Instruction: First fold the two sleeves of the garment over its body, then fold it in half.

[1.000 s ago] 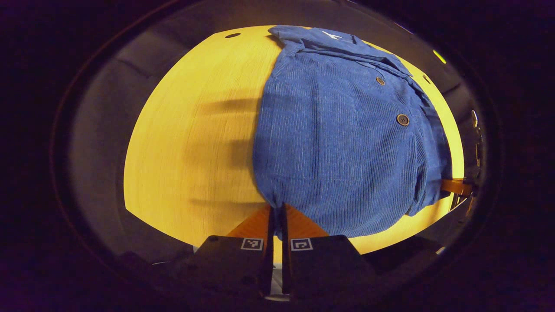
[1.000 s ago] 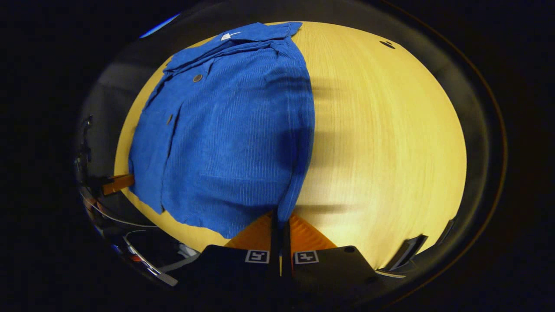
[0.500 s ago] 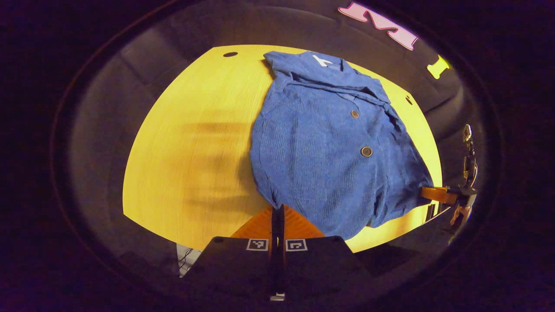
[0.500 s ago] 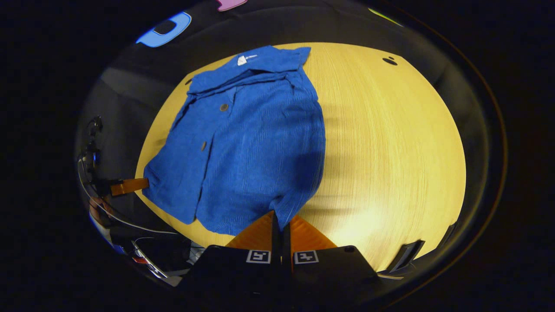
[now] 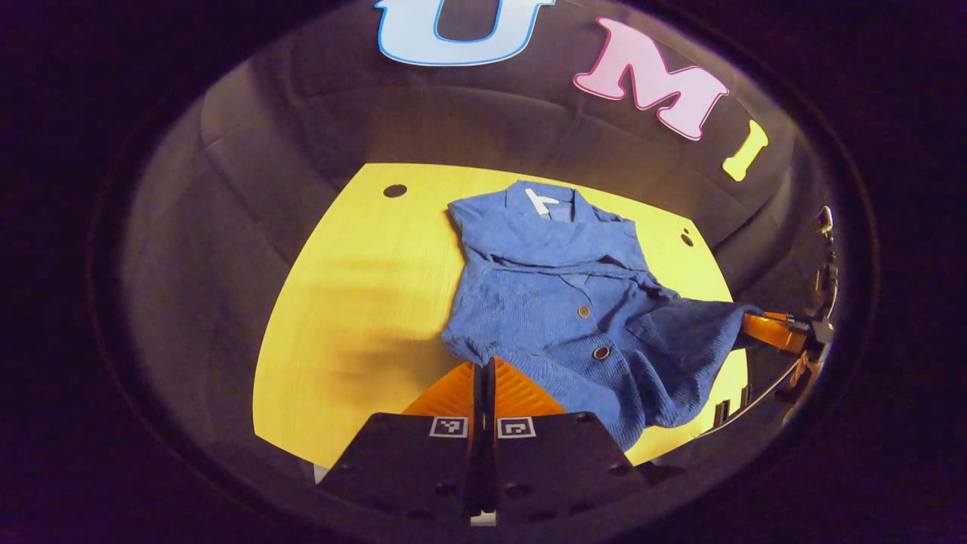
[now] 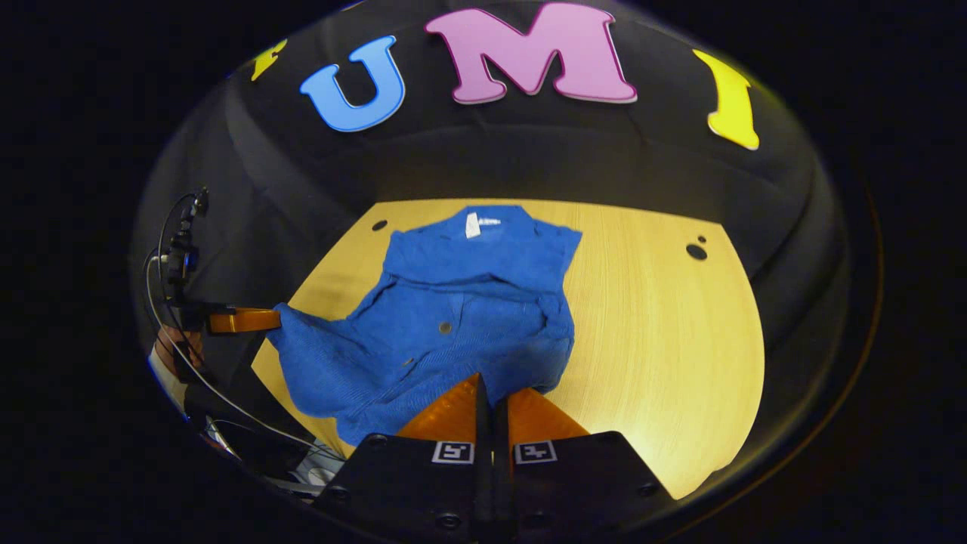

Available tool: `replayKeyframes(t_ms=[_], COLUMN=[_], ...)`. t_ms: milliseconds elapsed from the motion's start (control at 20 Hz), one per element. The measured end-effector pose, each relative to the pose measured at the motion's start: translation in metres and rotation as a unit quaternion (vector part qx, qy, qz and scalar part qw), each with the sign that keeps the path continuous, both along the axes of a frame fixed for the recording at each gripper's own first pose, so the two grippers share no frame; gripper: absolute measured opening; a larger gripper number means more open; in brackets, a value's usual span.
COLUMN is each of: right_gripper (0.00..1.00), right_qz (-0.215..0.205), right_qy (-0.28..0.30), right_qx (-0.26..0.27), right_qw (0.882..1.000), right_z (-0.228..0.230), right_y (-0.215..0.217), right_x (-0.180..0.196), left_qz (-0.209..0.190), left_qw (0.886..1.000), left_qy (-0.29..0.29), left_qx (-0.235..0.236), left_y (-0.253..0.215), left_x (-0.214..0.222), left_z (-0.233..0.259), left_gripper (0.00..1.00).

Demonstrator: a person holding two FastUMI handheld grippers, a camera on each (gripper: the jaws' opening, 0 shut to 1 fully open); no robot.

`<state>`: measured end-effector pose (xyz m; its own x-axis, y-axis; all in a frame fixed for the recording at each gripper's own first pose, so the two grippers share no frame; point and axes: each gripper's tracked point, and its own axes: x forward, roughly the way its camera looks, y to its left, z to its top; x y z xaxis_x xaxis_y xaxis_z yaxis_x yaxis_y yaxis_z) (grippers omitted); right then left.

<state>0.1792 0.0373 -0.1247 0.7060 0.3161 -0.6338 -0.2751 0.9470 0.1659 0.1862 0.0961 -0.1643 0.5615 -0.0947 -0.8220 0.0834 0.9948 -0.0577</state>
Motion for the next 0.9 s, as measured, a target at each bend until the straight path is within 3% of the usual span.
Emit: replayKeyframes(t_ms=[300,400,450,700,900], right_gripper=[0.05,0.00,0.04,0.04,0.04], right_qz=[-0.025,-0.029,-0.030,-0.055,-0.040], right_qy=[-0.084,-0.100,-0.106,-0.069,-0.005], right_qx=[0.016,0.014,-0.002,-0.002,-0.048], right_qw=[0.996,0.994,0.994,0.996,0.998], right_z=[0.084,0.097,0.098,0.049,-0.041], right_y=[0.002,0.001,-0.004,-0.011,-0.011], right_x=[0.102,0.144,0.177,0.288,0.321], left_qz=[0.041,0.059,0.069,0.096,0.091], left_qw=[0.997,0.996,0.995,0.993,0.992], left_qy=[-0.053,-0.068,-0.069,-0.032,0.003], left_qx=[0.026,0.024,0.026,0.065,0.087], left_y=[0.012,0.014,0.016,0.021,0.007], left_x=[0.084,0.122,0.140,0.241,0.298], left_z=[0.064,0.078,0.082,0.052,0.000], left_gripper=[0.00,0.00,0.00,0.00,0.00])
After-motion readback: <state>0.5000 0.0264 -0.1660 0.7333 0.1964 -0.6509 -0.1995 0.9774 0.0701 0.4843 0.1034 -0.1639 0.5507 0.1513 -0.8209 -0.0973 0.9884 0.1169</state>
